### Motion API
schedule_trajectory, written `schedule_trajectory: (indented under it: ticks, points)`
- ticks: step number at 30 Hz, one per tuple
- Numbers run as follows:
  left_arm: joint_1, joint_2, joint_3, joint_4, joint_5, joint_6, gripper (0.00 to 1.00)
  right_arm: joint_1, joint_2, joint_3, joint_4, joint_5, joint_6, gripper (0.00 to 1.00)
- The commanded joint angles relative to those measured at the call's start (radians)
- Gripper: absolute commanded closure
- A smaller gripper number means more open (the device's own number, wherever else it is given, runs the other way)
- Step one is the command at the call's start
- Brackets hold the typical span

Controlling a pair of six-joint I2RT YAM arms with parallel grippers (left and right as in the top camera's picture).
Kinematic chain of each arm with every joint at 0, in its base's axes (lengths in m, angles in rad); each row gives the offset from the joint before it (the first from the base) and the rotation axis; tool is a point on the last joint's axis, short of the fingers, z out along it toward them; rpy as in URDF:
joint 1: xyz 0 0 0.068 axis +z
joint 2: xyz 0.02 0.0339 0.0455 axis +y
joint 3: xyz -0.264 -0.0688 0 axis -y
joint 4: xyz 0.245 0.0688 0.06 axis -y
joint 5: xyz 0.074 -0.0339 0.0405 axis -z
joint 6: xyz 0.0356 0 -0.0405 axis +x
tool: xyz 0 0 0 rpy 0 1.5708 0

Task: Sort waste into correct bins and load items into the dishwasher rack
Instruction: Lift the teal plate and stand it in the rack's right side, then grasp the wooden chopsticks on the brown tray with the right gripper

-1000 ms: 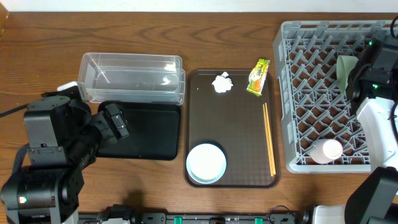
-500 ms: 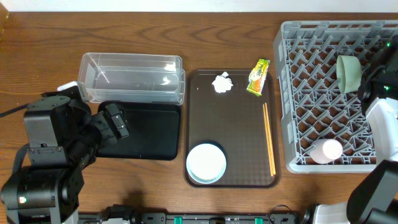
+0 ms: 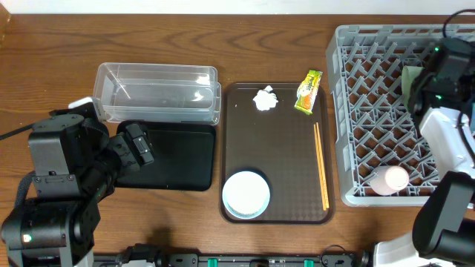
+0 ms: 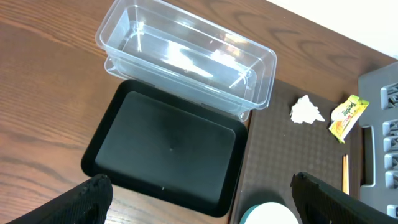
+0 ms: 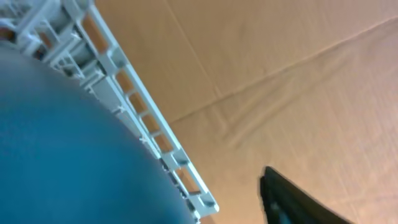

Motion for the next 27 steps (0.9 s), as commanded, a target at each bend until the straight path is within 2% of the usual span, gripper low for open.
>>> schedule_trajectory:
  ticks: [1,8,15,22,25,27]
  points:
    - [0.004,-0.002,0.007,-0.003,-0.011,-0.001,0.06,0.017,-0.023,0.003,0.011,0.005,0.002,0.35]
    - [0.004,-0.002,0.007,-0.003,-0.011,-0.001,0.06,0.069,-0.151,0.003,-0.011,-0.111,0.002,0.26]
    - [0.004,-0.002,0.007,-0.003,-0.011,-0.001,0.06,0.155,-0.306,0.003,-0.204,-0.312,0.135,0.24]
    - [0.004,-0.002,0.008,-0.003,-0.011,-0.001,0.05,0.261,-0.350,0.003,-0.441,-0.441,0.277,0.25]
    - [0.004,-0.002,0.008,-0.003,-0.011,-0.001,0.06,0.328,-0.350,0.003,-0.609,-0.642,0.402,0.28]
    - [0.004,-0.002,0.007,-0.003,-0.011,-0.001,0.06,0.375,-0.346,0.003,-0.717,-0.858,0.501,0.35]
